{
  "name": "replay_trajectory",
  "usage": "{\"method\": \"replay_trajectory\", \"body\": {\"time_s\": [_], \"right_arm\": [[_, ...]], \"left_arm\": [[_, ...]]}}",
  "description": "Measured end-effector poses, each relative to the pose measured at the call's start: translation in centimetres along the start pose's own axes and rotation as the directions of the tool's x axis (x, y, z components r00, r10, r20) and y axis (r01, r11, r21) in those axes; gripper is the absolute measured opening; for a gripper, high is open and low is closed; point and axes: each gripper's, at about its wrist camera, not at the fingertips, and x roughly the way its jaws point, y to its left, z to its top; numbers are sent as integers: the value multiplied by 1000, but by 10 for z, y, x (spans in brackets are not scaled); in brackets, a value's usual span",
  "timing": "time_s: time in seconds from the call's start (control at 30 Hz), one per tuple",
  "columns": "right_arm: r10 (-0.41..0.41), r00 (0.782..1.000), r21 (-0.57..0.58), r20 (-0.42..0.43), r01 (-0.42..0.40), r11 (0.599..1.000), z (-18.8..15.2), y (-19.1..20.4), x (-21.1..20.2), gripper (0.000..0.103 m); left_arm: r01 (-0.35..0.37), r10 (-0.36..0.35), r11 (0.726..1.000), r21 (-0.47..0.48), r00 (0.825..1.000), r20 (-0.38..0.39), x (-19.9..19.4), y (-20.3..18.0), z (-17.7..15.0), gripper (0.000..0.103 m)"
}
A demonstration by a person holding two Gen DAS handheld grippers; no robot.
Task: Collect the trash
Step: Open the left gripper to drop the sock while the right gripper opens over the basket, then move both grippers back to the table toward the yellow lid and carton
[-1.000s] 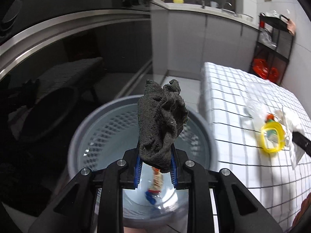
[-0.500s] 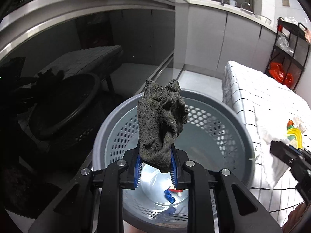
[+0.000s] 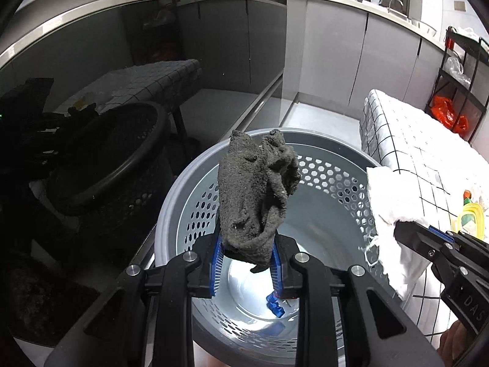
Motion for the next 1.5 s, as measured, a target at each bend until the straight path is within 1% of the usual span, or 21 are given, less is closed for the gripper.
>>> {"method": "replay_trajectory", "body": {"time_s": [0.03, 0.1, 0.13, 0.17, 0.2, 0.23, 0.3, 0.7, 0.97, 1.07, 1.13, 1.2, 1.3, 1.5], "right_arm": [[1, 1000, 3, 6, -1, 1000, -1, 2, 0, 9], [10, 1000, 11, 14, -10, 1000, -2, 1, -3, 11], [14, 1000, 13, 18, -14, 1000, -2, 0, -6, 16], [12, 1000, 12, 23, -12, 1000, -2, -1, -7, 26], [9, 1000, 11, 30, -9, 1000, -2, -1, -9, 36], [7, 999, 10, 37, -7, 1000, -2, -1, -10, 39], [1, 999, 6, 49, -2, 1000, -2, -1, -12, 39], [-1, 998, 11, 57, 1, 1000, -3, -4, -15, 39], [-17, 998, 27, 62, 16, 1000, -8, -10, -21, 40], [-26, 998, 38, 64, 24, 999, -14, -14, -27, 41], [-42, 997, 37, 71, 39, 999, -17, -17, -33, 42], [-60, 995, 35, 84, 58, 998, -20, -20, -40, 45], [-86, 991, 40, 106, 82, 996, -23, -28, -53, 46], [-154, 976, 87, 156, 142, 986, -31, -54, -89, 47]], "left_arm": [[4, -4, 1000, -2, 1000, 3, -1, 0, 0, 28], [3, -3, 1000, -1, 1000, 12, -3, 0, -1, 33], [2, -2, 1000, -1, 1000, 15, -4, -1, -1, 39], [0, 0, 1000, -1, 1000, 18, -4, -1, -1, 46], [-2, 3, 1000, -1, 1000, 25, -5, -1, -1, 50], [-3, 3, 1000, -3, 1000, 31, -7, -1, -1, 52], [-4, 5, 1000, -5, 999, 37, -8, -1, -1, 57], [-12, 12, 1000, 2, 999, 40, -8, -5, 0, 58], [1, -1, 1000, -6, 999, 50, -11, -5, 0, 68], [10, -9, 1000, -1, 999, 51, -12, -9, 0, 68], [16, -16, 1000, 4, 999, 51, -12, -13, 0, 69], [26, -26, 1000, 9, 998, 52, -12, -17, -1, 70], [42, -43, 999, 22, 997, 59, -15, -28, -1, 72], [80, -83, 995, 53, 994, 64, -18, -56, -3, 75]]}}
